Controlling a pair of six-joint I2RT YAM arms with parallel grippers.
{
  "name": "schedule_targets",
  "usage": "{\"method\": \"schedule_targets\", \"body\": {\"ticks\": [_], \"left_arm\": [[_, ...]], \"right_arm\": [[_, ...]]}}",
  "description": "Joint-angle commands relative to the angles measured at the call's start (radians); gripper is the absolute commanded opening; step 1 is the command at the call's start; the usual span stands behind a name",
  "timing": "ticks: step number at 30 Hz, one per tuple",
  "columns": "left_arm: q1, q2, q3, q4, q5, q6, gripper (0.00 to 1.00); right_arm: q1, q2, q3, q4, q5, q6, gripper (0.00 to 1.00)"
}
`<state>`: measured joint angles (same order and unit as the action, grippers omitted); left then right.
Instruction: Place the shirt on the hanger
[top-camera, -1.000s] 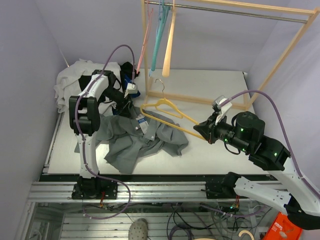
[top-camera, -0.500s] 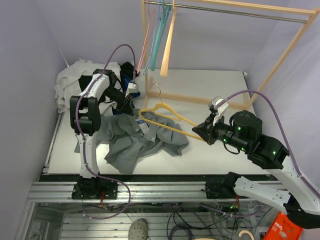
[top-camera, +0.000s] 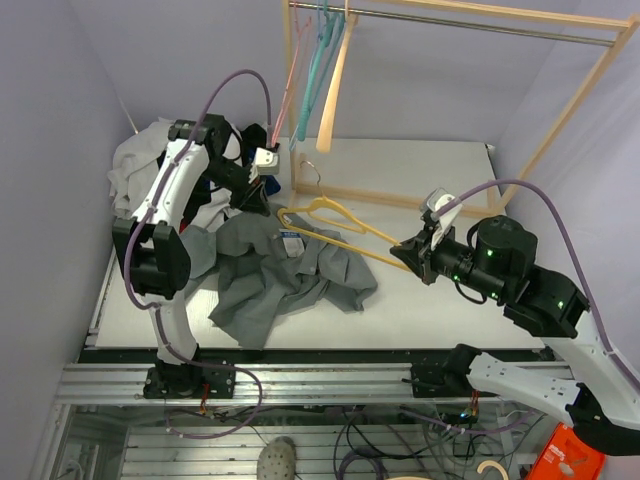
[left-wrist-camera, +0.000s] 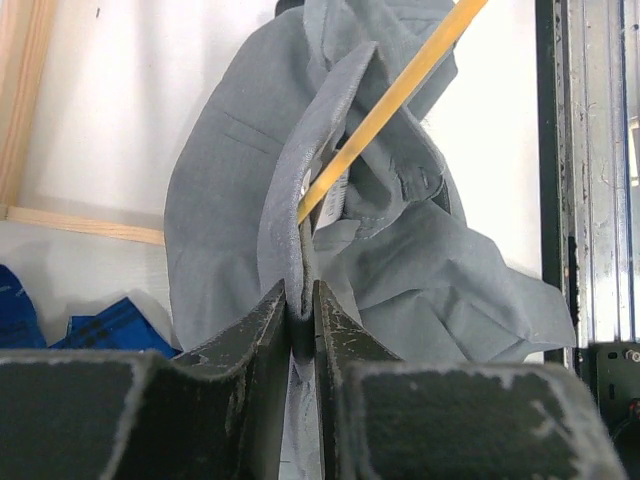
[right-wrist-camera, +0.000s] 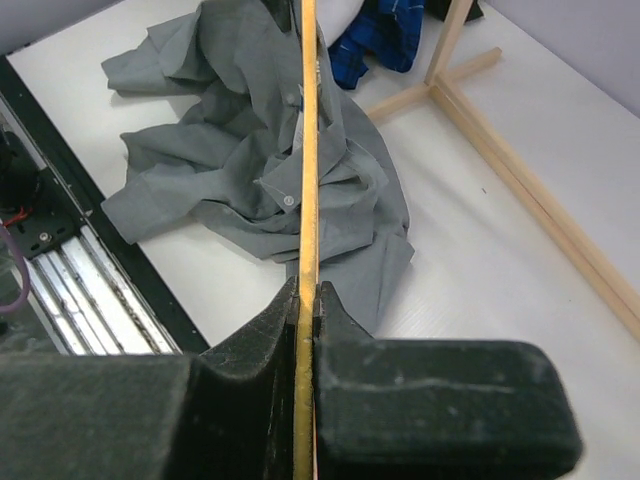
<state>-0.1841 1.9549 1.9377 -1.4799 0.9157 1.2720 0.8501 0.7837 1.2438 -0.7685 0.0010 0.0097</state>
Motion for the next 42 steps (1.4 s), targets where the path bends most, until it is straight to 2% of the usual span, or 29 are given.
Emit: {"method": "schedule_targets", "body": {"ticks": [1,14,29,32,42], "left_arm": [[-0.013,-0.039,-0.002,-0.017,-0.001,-0.009,0.25],[-0.025,-0.089,-0.030,-0.017,-0.022,0.006,0.26],[-0.028,-0.076,-0.034,-0.017,-0.064,0.026,0.25],[-0.028,-0.077,-0.020,-0.017,-0.059,0.014,0.26],[-0.028,-0.123,0.060,-0.017,-0.152,0.103,0.25]], "right_arm": [[-0.003,0.004,0.020,0.043,0.001,-0.066,0.00],[-0.003,-0.006,0.003,0.118,-0.026,-0.190,0.00],[-0.003,0.137,0.173,0.050,-0.127,-0.312,0.00],[-0.003,0.148,0.165,0.038,-0.154,-0.315,0.00],[-0.004,0.176,0.105,-0.050,-0.391,-0.294,0.00]]}}
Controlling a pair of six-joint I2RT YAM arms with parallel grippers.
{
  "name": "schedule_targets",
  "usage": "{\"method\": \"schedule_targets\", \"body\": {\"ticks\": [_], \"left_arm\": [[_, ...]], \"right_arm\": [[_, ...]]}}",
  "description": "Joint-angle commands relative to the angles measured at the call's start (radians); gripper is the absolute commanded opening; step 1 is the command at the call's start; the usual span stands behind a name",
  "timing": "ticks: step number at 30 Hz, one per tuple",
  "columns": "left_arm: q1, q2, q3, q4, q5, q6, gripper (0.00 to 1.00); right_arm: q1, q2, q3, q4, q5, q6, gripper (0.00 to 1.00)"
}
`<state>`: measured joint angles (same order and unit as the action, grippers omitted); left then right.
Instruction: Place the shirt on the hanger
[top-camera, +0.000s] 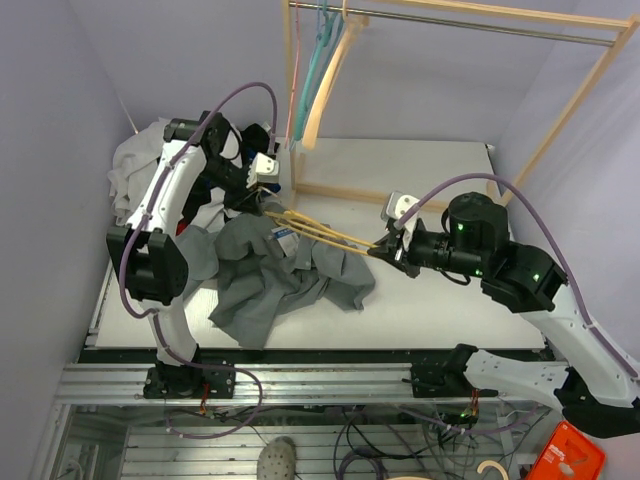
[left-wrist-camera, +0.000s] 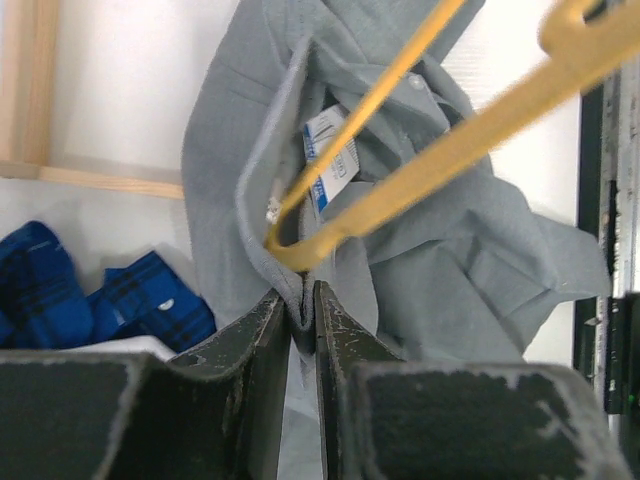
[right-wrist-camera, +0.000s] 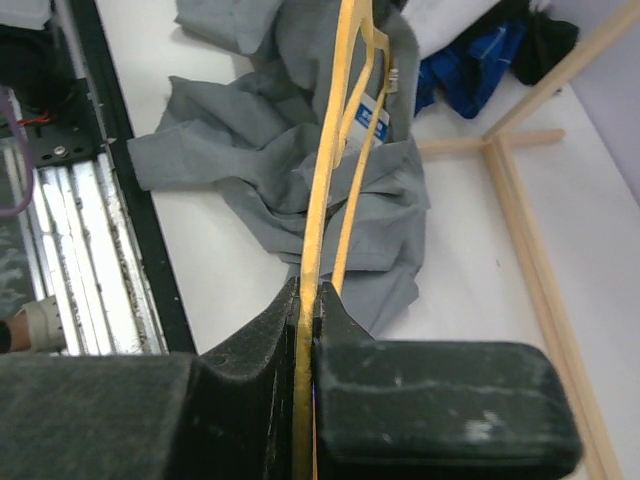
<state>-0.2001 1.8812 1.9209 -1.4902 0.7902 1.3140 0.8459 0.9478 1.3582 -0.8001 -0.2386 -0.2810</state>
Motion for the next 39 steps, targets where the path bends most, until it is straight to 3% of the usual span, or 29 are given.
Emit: {"method": "schedule_targets", "body": {"ticks": [1,11,17,19,21,24,29,31,36,39], "left_arm": [[-0.012,-0.049,0.093,-0.008,-0.035,0.064,0.25],[-0.012,-0.068,0.176,-0.009,-0.080,0.172,0.24],[-0.012,-0.108,0.103,-0.008,-0.058,0.127,0.24],[-0.012,-0.123,0.047,-0.010,-0.092,0.066,0.31],[-0.007,-0.145,-0.027,-0.013,-0.132,-0.035,0.50],[0.017,-0.230,-0.202,-0.013,-0.132,-0.110,0.63],[0.025,-0.362,-0.430,-0.009,-0.116,-0.103,0.72],[0.040,-0.324,-0.407,0.006,-0.094,-0.137,1.00],[0.148,-0.137,-0.244,0.012,0.063,-0.240,0.97],[0.155,-0.022,-0.196,-0.007,0.076,-0.257,0.97]], "right_arm": [[0.000,0.014,-0.010,-0.032,-0.162,-0.005,0.00],[-0.001,0.007,0.066,-0.136,-0.084,0.008,0.00],[-0.001,-0.038,0.002,-0.043,0.158,0.001,0.00],[-0.001,-0.055,-0.013,-0.011,0.221,0.000,0.00],[0.000,-0.077,-0.014,0.016,0.276,0.000,0.00],[0.000,-0.098,-0.012,0.022,0.369,-0.004,0.00],[0.000,-0.108,-0.003,0.018,0.336,0.013,0.00],[0.000,-0.105,0.013,0.012,0.299,0.031,0.00],[-0.001,-0.091,0.096,-0.073,0.101,0.118,0.00],[0.000,-0.110,0.109,-0.090,0.041,0.164,0.00]]}}
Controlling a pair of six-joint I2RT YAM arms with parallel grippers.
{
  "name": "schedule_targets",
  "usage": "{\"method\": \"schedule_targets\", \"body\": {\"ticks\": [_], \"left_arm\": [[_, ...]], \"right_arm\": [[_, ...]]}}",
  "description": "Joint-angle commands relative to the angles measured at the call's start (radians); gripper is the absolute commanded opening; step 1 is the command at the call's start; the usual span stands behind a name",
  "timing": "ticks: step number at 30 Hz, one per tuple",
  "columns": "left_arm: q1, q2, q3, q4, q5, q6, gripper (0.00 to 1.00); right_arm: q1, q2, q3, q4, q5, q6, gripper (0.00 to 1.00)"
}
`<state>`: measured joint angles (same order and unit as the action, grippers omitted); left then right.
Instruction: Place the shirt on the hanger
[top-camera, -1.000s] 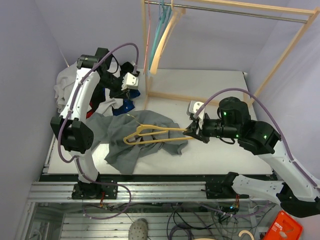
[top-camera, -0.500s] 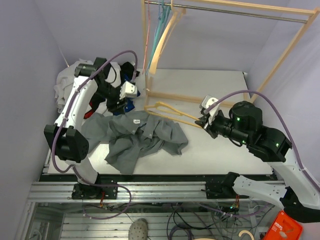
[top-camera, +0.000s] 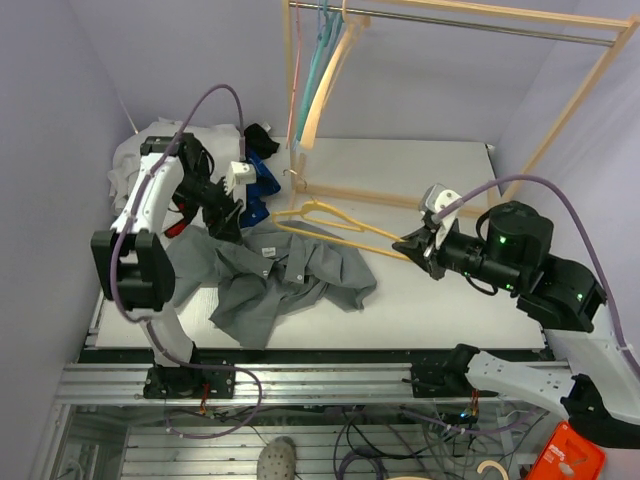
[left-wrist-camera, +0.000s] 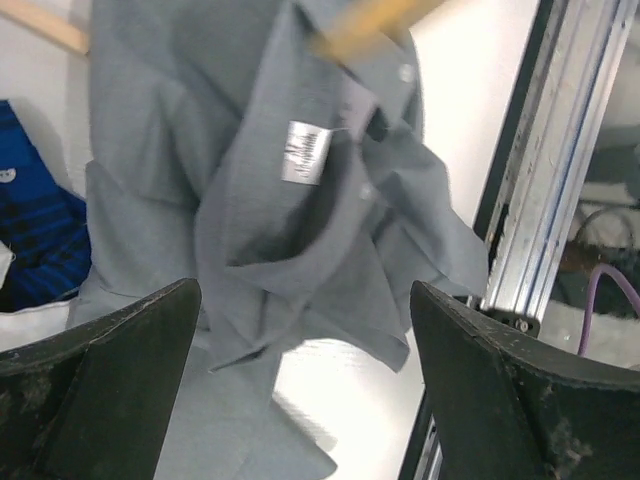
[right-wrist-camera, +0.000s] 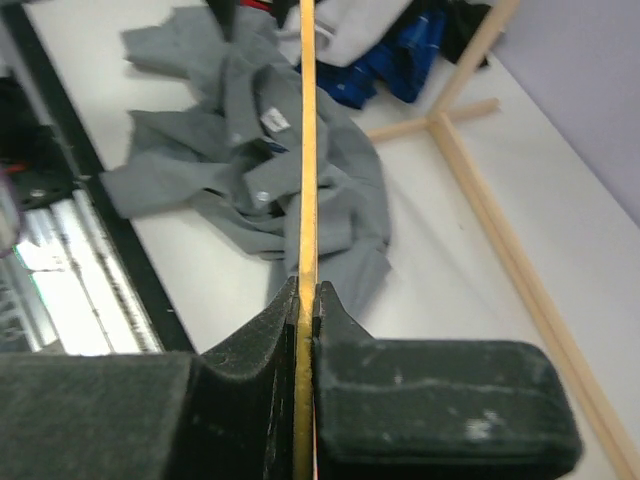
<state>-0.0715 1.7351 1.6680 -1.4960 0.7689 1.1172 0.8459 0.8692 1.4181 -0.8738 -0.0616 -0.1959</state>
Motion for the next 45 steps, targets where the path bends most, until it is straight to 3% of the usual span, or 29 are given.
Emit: {"method": "schedule_targets", "body": {"ticks": [1,6,16,21,29,34,40,45], "left_arm": [[0.027,0.158,0.064,-0.001,0.094,-0.062,0.98],[0.025,0.267,0.079,-0.003,0.115,-0.089,0.98],[0.024,0.302,0.082,-0.004,0.104,-0.090,0.99],[0.016,0.315,0.057,-0.003,0.086,-0.088,0.89],[-0.001,0.371,0.127,-0.004,0.119,-0.153,0.86],[-0.036,0.403,0.131,-0.003,0.082,-0.161,0.70],[-0.045,0.428,0.154,-0.003,0.057,-0.186,0.37],[-0.050,0.398,0.191,-0.004,0.033,-0.211,0.19]], "right_arm": [[0.000,-0.043,0.047,-0.013,-0.144,0.089,0.00],[-0.001,-0.094,0.017,0.008,-0.122,0.113,0.00],[-0.001,-0.095,-0.022,0.003,-0.099,0.085,0.00],[0.000,-0.094,-0.031,0.011,-0.097,0.074,0.00],[0.000,-0.094,-0.037,0.013,-0.094,0.068,0.00],[-0.001,-0.100,-0.033,0.011,-0.085,0.072,0.00],[-0.001,-0.095,-0.030,-0.018,-0.102,0.070,0.00],[-0.001,-0.077,-0.042,-0.049,-0.130,0.054,0.00]]}}
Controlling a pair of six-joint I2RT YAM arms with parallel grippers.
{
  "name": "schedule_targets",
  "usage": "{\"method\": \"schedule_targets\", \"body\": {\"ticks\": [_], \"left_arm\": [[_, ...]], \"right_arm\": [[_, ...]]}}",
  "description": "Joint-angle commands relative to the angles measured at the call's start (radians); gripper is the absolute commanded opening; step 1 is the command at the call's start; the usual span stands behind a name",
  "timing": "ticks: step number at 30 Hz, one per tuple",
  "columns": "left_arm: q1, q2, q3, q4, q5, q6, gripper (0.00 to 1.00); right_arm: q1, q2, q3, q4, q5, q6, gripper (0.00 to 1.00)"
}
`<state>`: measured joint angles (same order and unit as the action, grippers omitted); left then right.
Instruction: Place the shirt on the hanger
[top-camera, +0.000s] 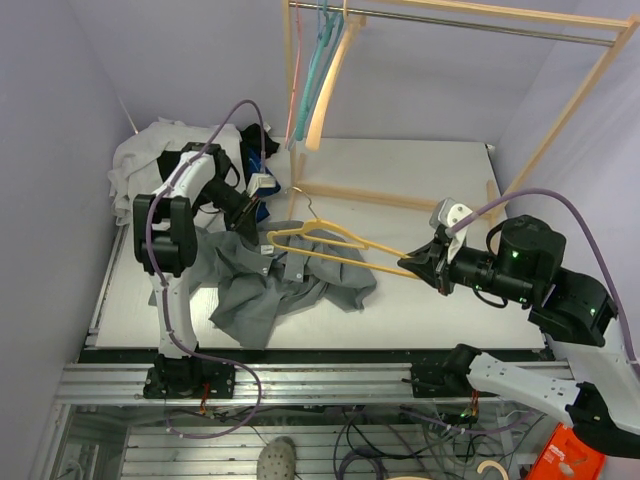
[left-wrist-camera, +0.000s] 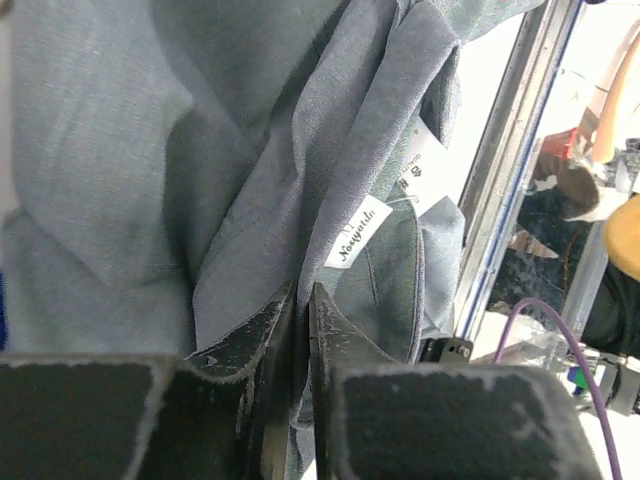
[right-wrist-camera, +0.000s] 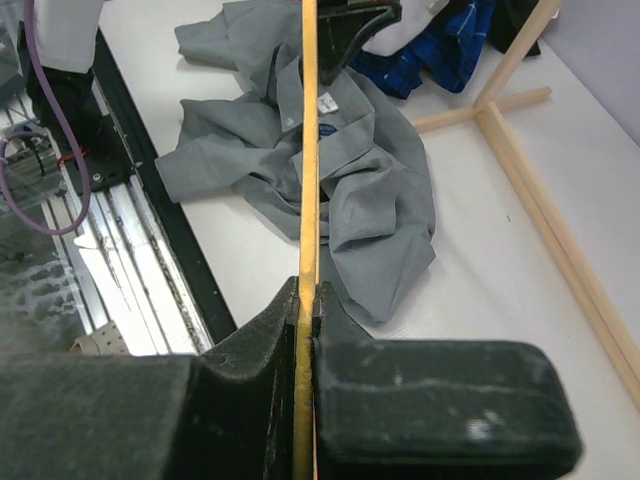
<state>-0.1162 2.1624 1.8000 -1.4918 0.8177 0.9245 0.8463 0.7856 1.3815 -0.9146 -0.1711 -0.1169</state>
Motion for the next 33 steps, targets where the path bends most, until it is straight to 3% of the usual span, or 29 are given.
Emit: {"method": "schedule_targets", "body": {"ticks": [1,15,33], "left_arm": [[-0.006,-0.037,0.074,-0.008,-0.020,-0.023,0.17],[-0.074,-0.190,0.143,-0.008,-0.048,-0.077,0.12],[-0.092,-0.206,0.155,-0.008,-0.092,-0.067,0.11]], "right_arm": [[-0.001,0.004,-0.013,-0.002,-0.014,-0.030,0.00],[-0.001,0.061,-0.056,0.133,0.009,-0.149,0.00],[-0.001,0.111,0.013,0.209,0.016,-0.209,0.00]]}}
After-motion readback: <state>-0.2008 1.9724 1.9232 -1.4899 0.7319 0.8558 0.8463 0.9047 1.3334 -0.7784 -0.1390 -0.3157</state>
